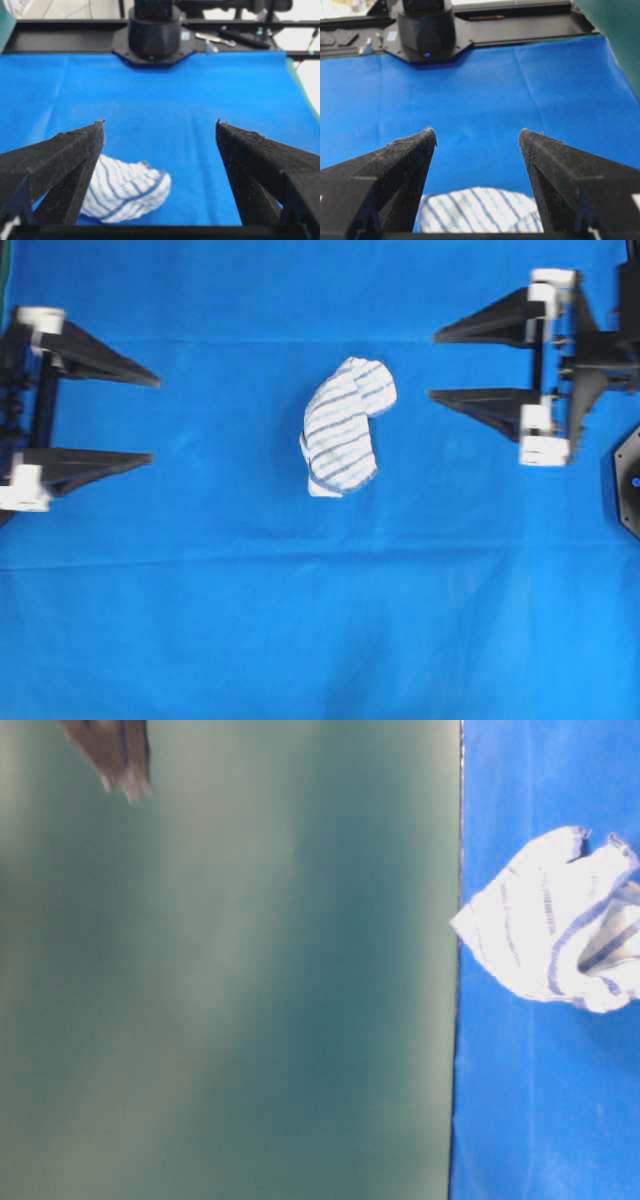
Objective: Hand over the towel.
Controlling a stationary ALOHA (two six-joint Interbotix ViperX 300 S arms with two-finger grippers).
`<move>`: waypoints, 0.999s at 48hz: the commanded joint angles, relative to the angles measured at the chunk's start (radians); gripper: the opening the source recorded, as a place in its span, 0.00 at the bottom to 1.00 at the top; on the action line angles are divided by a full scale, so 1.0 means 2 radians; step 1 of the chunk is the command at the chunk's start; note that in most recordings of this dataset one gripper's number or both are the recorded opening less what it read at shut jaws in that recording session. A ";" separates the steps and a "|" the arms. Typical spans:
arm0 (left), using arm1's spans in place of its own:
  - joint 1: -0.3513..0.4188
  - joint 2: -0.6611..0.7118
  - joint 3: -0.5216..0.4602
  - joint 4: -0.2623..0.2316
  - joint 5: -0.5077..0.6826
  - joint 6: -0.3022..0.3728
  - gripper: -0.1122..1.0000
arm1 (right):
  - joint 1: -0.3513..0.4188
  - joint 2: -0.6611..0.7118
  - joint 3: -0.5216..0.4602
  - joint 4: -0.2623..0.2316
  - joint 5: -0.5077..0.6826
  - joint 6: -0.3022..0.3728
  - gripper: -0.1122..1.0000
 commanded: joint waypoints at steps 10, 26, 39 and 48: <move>0.003 -0.147 0.084 0.001 0.028 0.002 0.91 | 0.000 -0.138 0.097 -0.003 0.002 -0.002 0.73; 0.005 -0.265 0.201 0.001 0.041 0.000 0.91 | -0.001 -0.246 0.245 0.000 -0.054 0.002 0.73; 0.006 -0.265 0.221 0.000 0.038 -0.002 0.90 | -0.005 -0.200 0.272 0.010 -0.103 0.004 0.73; 0.006 -0.265 0.221 0.000 0.041 -0.002 0.90 | -0.005 -0.199 0.272 0.013 -0.100 0.004 0.72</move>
